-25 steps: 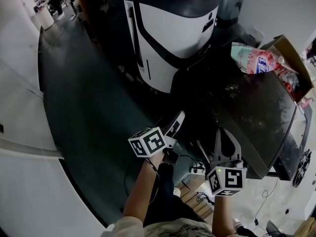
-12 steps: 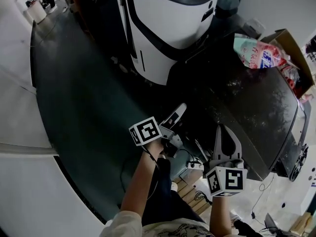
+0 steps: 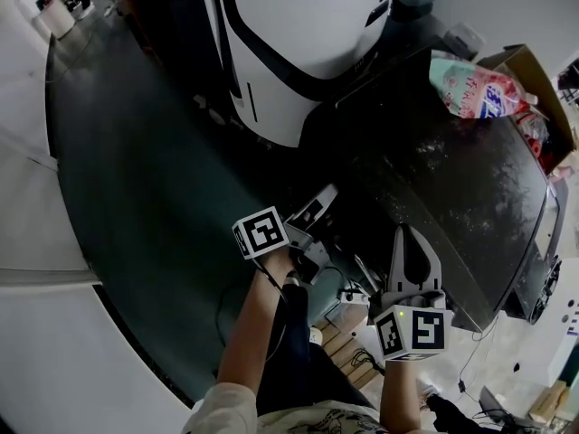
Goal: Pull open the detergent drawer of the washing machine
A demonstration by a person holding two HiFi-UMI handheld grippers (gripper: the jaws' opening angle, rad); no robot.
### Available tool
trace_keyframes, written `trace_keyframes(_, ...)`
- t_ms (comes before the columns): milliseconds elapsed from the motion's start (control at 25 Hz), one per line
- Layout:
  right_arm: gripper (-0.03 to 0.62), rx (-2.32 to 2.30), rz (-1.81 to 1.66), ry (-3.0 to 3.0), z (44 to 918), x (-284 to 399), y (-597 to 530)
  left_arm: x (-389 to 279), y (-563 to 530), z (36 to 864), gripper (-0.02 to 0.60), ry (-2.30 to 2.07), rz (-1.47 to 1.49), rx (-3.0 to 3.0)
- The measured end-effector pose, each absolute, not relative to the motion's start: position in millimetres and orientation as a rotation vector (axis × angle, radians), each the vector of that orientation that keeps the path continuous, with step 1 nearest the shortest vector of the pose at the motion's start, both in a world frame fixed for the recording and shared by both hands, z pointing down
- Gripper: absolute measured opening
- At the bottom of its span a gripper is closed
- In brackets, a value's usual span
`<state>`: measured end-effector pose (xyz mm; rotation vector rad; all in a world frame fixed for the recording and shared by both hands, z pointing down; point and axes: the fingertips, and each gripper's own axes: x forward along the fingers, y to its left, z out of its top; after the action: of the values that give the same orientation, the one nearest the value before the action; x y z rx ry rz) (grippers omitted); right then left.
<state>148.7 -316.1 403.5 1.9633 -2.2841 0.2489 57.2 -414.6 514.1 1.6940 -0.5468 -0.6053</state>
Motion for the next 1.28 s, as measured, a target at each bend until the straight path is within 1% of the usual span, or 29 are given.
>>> trace_keyframes(360, 0.014, 1.961, 0.256, -2.286, 407, 149, -319, 68, -422, 506, 0.247, -0.424, -0.723, 1.613)
trace_keyframes(760, 0.014, 1.964, 0.287, -2.291, 417, 147, -323, 70, -425, 511, 0.247, -0.374, -0.75, 1.623)
trace_keyframes(840, 0.014, 1.96, 0.291, -2.289, 418, 145, -324, 69, -426, 510, 0.24, -0.362, -0.755, 1.633)
trace_keyframes(880, 0.014, 1.957, 0.29, -2.289, 419, 145, -324, 69, -426, 509, 0.224, -0.356, -0.758, 1.636)
trace_keyframes(1080, 0.014, 1.957, 0.283, -2.292, 419, 144, -325, 68, -427, 510, 0.214, -0.35, -0.793, 1.624)
trace_keyframes(1200, 0.014, 1.962, 0.287, -2.292, 419, 145, -325, 66, -427, 514, 0.175, -0.344, -0.818, 1.582)
trace_keyframes(1280, 0.014, 1.964, 0.289, -2.29, 419, 145, -324, 65, -427, 515, 0.169, -0.343, -0.822, 1.574)
